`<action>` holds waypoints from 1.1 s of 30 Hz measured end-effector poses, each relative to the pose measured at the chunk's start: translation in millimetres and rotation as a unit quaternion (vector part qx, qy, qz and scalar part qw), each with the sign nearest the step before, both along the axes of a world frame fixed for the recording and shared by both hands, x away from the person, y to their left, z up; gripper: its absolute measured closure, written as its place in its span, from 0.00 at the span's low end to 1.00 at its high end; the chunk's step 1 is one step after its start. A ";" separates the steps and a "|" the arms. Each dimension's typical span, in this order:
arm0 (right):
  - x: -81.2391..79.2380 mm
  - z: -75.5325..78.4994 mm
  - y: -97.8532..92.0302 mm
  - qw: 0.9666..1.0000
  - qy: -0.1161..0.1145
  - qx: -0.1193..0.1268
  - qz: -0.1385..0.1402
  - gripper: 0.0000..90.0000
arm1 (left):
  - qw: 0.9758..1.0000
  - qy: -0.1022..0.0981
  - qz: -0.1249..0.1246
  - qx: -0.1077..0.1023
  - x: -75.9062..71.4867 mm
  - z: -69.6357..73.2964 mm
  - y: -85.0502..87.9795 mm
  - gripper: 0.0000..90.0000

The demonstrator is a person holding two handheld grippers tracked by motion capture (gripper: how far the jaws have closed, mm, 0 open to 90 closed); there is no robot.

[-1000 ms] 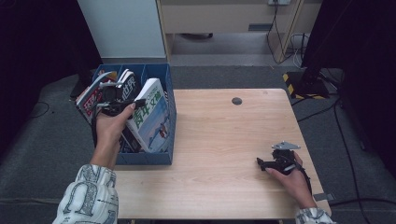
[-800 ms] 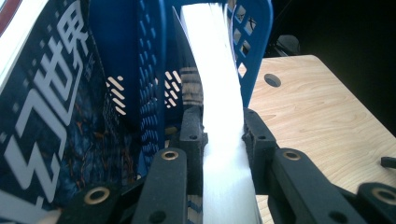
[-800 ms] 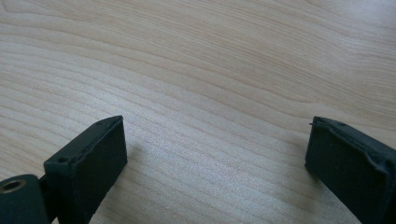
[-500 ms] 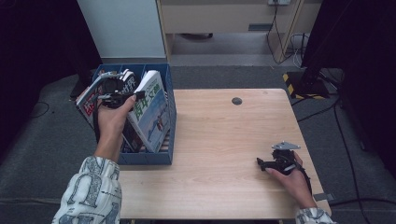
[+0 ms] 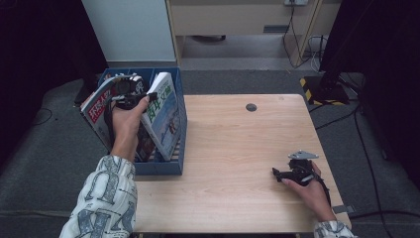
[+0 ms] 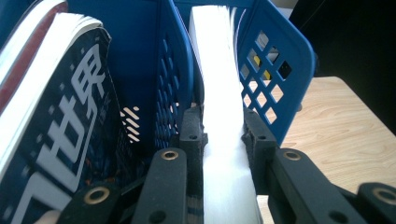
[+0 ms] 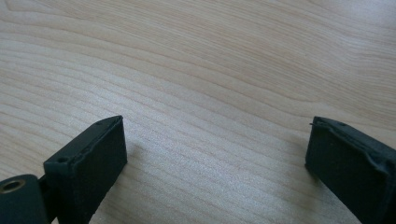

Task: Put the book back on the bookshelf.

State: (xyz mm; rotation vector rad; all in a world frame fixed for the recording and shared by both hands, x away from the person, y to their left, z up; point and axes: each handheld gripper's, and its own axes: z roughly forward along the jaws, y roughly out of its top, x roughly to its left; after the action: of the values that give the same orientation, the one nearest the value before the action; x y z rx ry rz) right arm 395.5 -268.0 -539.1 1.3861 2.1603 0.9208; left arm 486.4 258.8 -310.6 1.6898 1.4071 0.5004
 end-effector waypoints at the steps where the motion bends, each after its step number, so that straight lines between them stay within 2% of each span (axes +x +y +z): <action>1: -0.7 0.1 0.1 1.000 -0.001 -0.001 0.000 0.06 | 1.000 -0.001 0.005 0.000 2.5 -1.9 -2.5 0.81; 9: -2.0 0.0 0.3 1.000 0.000 -0.002 0.004 0.06 | 1.000 -0.002 0.001 -0.004 3.4 -3.3 -7.7 0.81; 22: -3.0 0.1 1.0 1.000 0.001 0.000 0.003 0.06 | 1.000 -0.001 0.009 -0.003 4.2 -2.9 -4.7 0.81; 27: -3.0 0.1 1.0 1.000 0.001 0.000 0.003 0.06 | 1.000 -0.002 0.006 0.007 2.9 -3.0 -3.9 0.81; 33: -3.0 0.0 1.0 1.000 0.001 0.000 0.003 0.06 | 1.000 -0.002 0.008 0.002 1.4 -3.8 -1.8 0.81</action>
State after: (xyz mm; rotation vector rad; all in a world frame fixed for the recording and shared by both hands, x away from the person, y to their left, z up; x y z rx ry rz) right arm 392.6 -267.1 -539.0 1.3815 2.1664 0.9226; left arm 487.7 257.1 -314.3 1.6810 1.4194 0.5164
